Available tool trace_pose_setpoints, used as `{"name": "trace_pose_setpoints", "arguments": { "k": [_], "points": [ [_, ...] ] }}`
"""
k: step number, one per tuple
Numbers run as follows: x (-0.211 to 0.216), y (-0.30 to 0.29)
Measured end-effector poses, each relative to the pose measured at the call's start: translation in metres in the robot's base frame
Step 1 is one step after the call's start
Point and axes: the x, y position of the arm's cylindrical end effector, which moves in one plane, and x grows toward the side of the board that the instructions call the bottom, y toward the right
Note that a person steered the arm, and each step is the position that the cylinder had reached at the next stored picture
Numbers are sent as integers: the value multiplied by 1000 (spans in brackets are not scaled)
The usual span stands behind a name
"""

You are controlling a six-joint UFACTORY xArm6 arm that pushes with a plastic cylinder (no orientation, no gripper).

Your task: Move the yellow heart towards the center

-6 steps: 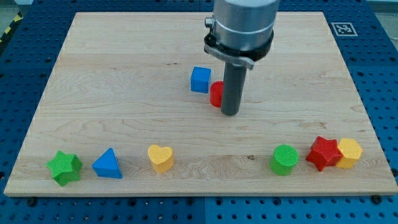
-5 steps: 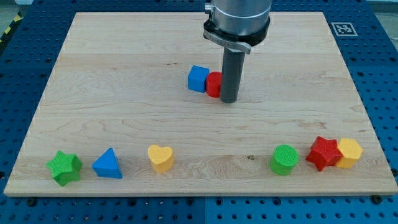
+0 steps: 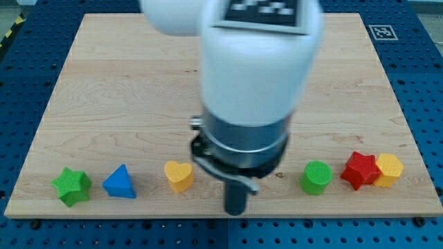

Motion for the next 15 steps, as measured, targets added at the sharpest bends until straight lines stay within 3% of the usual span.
{"name": "trace_pose_setpoints", "arguments": {
  "k": [1,2,7,14,15],
  "points": [
    [0,-60],
    [0,-83],
    [-28,-62],
    [-155,0],
    [-114,-2]
  ]
}}
